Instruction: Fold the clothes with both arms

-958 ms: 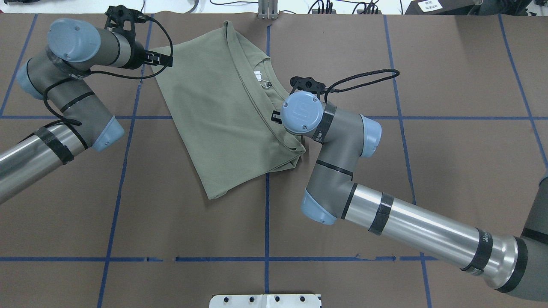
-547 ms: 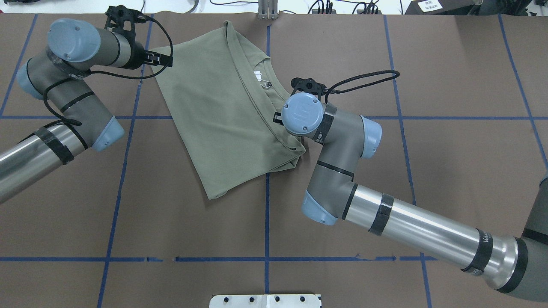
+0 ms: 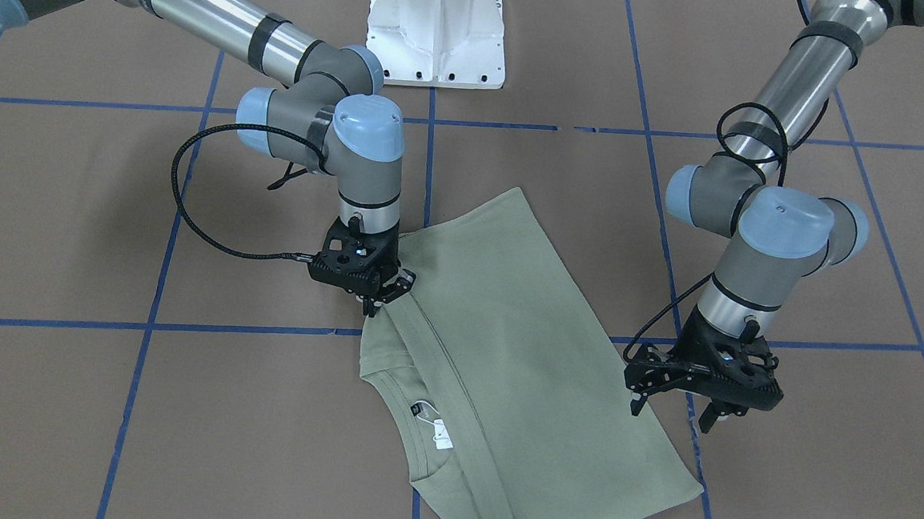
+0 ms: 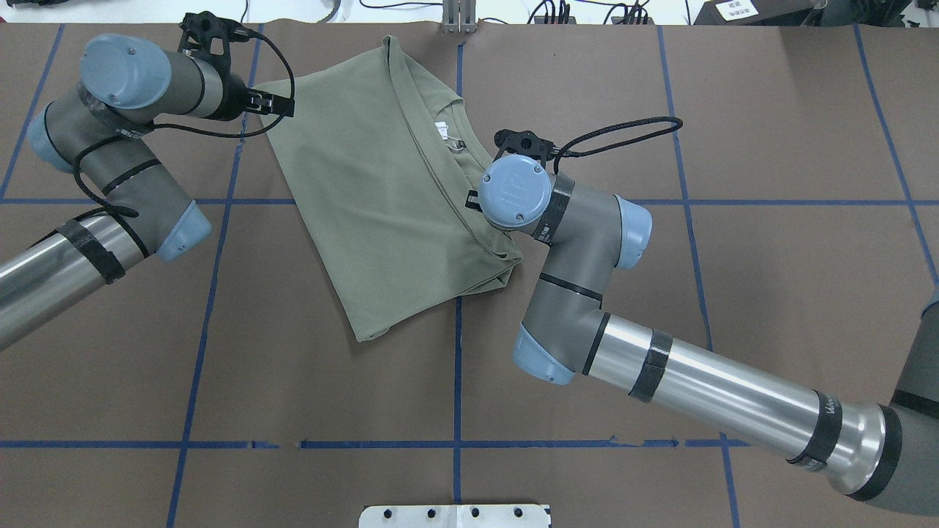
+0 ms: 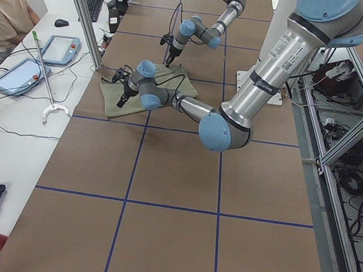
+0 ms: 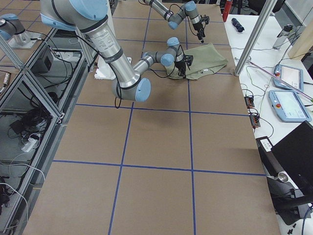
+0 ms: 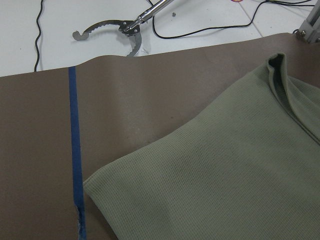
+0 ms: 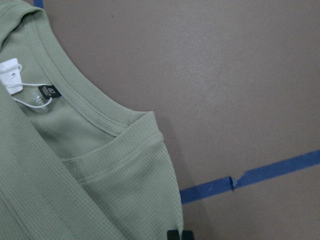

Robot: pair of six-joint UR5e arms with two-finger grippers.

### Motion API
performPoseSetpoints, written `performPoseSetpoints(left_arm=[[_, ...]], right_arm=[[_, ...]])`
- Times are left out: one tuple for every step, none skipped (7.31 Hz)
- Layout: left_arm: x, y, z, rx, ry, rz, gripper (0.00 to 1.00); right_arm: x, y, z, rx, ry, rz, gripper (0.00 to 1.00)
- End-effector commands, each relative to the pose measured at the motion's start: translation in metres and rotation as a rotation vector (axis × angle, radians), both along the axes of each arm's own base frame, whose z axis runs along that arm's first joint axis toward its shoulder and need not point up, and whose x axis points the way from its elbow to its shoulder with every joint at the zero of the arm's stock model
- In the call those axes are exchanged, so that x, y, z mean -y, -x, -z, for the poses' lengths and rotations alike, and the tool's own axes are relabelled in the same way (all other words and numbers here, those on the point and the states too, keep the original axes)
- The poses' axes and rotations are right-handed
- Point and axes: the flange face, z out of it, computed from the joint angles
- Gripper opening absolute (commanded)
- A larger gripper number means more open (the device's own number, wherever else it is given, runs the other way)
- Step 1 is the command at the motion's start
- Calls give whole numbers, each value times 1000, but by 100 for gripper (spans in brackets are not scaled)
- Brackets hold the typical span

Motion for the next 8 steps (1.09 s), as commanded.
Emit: performPoseSetpoints(left_arm=[[-3, 2, -6, -8, -9, 1, 100], [-3, 3, -5, -12, -14, 1, 100], [-4, 3, -7, -11, -13, 1, 100], [-3, 3, -5, -12, -14, 1, 100], [-4, 1, -5, -13, -14, -1, 100], [-4, 2, -7, -12, -13, -1, 100], [-4, 2, -5, -12, -14, 0, 100], [-4, 1, -5, -12, -15, -2, 100]], right_arm=[[-16, -12, 16, 31, -11, 2, 0], [-68, -23, 6, 39, -25, 40, 0], [-132, -44, -1, 31, -60, 76, 0], [-180, -60, -3, 21, -72, 92, 0], [-217, -67, -7, 12, -63, 83, 0], [-237, -62, -14, -10, -82, 85, 0], [-237, -62, -16, -15, -84, 83, 0], [-238, -66, -33, -45, -79, 90, 62]])
